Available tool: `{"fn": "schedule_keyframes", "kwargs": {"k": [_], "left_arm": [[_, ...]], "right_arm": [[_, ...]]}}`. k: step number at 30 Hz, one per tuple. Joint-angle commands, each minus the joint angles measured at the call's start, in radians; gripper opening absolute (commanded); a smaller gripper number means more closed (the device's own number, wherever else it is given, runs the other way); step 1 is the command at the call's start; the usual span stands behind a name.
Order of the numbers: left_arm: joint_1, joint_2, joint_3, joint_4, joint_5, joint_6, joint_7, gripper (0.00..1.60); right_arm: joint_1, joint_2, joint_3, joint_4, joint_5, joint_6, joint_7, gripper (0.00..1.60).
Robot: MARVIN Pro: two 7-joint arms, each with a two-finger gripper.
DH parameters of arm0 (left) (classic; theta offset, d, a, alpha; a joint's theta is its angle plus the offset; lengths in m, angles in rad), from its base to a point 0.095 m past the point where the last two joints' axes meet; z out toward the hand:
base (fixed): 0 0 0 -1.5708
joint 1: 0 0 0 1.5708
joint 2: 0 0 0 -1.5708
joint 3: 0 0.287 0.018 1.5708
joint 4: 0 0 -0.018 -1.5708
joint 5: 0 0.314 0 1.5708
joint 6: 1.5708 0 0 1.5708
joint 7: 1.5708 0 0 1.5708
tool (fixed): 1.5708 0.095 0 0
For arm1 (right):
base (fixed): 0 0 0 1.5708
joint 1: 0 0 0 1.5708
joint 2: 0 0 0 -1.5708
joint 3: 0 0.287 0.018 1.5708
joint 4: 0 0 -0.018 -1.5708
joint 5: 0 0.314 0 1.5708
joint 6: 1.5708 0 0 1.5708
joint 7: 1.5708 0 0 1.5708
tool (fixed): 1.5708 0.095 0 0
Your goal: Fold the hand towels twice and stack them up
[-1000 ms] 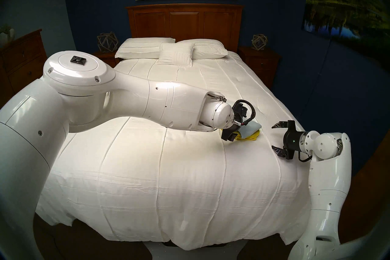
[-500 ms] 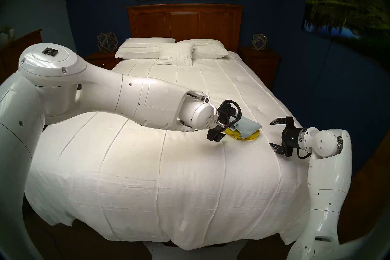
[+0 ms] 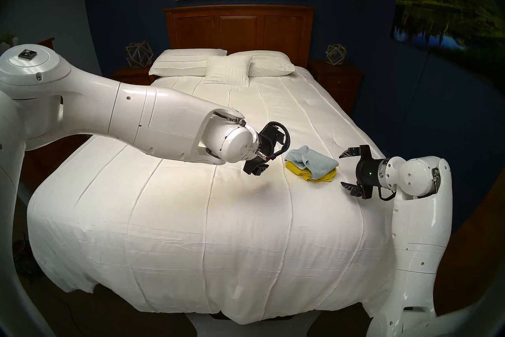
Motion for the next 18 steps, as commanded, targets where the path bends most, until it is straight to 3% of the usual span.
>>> {"fn": "schedule_keyframes", "kwargs": {"k": [1,8,18], "left_arm": [[-0.073,0.057,0.002,-0.062,0.01,-0.065,-0.022,1.6],[-0.081,0.088,0.03,-0.095,0.01,-0.082,-0.049,1.6],[-0.09,0.087,0.043,-0.103,0.01,-0.088,-0.065,1.6]], "right_arm": [[0.017,-0.011,-0.02,-0.038,-0.027,-0.027,-0.009,1.6],[0.011,-0.024,-0.029,-0.056,-0.065,-0.051,-0.014,1.6],[0.01,-0.029,-0.032,-0.059,-0.08,-0.056,-0.011,1.6]]}}
